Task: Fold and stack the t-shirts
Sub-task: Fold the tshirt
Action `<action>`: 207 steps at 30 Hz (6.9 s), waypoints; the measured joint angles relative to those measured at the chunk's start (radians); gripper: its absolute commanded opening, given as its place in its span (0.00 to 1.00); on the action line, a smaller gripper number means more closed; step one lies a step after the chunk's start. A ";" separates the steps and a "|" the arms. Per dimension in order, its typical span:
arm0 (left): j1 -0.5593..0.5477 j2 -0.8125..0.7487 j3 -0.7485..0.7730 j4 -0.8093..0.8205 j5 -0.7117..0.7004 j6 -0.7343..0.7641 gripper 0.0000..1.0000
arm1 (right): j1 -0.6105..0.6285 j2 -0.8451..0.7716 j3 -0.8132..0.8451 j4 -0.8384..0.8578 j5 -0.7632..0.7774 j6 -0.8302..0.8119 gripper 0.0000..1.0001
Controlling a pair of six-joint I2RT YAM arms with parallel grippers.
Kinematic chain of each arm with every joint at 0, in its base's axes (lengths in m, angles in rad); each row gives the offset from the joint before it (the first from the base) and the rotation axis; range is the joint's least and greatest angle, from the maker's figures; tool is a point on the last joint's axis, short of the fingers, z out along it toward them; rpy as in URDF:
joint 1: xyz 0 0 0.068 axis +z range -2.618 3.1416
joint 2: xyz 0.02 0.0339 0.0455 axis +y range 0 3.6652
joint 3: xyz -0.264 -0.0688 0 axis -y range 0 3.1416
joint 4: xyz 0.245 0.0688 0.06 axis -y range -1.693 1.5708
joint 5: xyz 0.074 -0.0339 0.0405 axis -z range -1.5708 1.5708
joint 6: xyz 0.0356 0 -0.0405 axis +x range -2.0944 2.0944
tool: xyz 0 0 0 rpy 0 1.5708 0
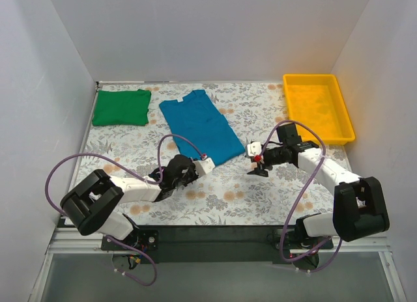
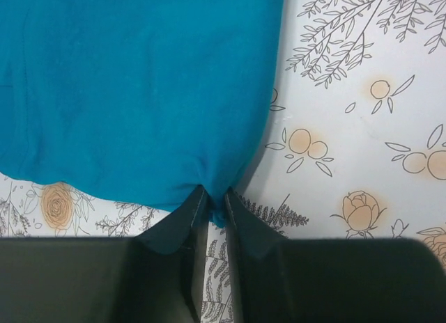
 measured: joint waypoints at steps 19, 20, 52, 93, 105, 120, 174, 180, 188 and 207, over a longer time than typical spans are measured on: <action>0.004 -0.066 -0.048 0.006 0.063 -0.002 0.00 | 0.118 0.373 0.219 0.066 0.280 -0.238 0.63; 0.004 -0.066 -0.048 0.006 0.065 -0.002 0.00 | 0.124 0.387 0.227 0.071 0.290 -0.240 0.63; -0.016 -0.086 -0.063 -0.037 0.202 -0.024 0.00 | 0.151 0.405 0.202 0.121 0.381 -0.234 0.01; -0.551 -0.160 0.054 -0.357 0.079 -0.306 0.00 | 0.154 -0.370 -0.267 -0.342 0.449 -0.257 0.01; -0.505 -0.280 0.031 -0.377 0.049 -0.243 0.00 | 0.151 -0.255 -0.089 -0.354 0.391 -0.221 0.01; -0.140 -0.328 0.048 -0.315 0.163 -0.068 0.00 | 0.134 -0.040 0.202 -0.359 0.375 -0.154 0.01; 0.320 0.365 0.377 0.232 0.205 0.038 0.00 | 0.107 0.653 0.763 0.029 0.523 0.408 0.01; 0.320 0.375 0.396 0.243 0.179 0.034 0.00 | 0.106 0.665 0.765 0.061 0.540 0.449 0.01; 0.320 0.431 0.432 0.276 0.149 0.027 0.00 | 0.107 0.685 0.769 0.108 0.584 0.515 0.01; 0.323 0.487 0.744 0.150 -0.144 -0.199 0.73 | 0.106 0.758 0.829 0.256 0.874 0.800 0.61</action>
